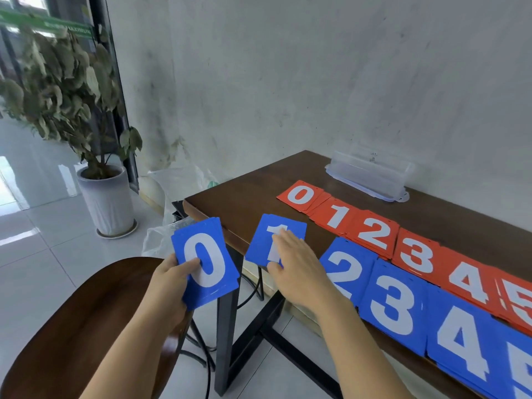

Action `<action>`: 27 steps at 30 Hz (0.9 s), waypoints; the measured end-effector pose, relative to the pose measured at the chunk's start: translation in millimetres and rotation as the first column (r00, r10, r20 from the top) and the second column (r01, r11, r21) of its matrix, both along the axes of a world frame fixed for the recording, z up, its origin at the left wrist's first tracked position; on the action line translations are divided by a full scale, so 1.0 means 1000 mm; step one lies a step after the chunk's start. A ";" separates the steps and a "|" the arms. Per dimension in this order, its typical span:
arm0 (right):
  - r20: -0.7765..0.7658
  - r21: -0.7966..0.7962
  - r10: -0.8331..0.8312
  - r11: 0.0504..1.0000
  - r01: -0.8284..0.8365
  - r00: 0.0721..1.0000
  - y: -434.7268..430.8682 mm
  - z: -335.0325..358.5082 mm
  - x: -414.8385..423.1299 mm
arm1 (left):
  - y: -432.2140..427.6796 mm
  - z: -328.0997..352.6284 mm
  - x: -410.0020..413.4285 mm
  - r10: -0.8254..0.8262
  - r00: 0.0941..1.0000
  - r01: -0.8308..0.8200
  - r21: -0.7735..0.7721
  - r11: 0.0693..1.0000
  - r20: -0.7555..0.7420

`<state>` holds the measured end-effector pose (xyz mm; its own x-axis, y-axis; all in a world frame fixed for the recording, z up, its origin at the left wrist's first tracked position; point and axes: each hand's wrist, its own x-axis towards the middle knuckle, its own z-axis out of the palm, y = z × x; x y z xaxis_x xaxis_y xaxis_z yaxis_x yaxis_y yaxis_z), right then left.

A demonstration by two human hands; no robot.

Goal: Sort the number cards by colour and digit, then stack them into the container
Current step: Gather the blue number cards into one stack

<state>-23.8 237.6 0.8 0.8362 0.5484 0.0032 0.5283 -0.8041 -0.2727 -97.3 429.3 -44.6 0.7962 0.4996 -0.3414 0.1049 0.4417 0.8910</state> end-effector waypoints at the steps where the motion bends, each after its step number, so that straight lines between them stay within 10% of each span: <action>1: 0.007 0.015 -0.046 0.999 0.046 0.999 -0.004 0.004 0.000 | -0.002 0.000 0.003 -0.004 1.000 0.004 0.001 1.000 -0.002; 6: -0.069 -0.074 -0.234 0.971 0.229 0.970 -0.007 0.010 0.009 | -0.010 0.011 0.026 -0.054 0.998 0.054 0.010 0.999 -0.018; 27: 0.026 -0.028 0.119 0.993 -0.118 0.993 0.011 -0.010 -0.016 | -0.030 0.009 0.034 -0.124 0.992 0.125 0.051 0.991 -0.018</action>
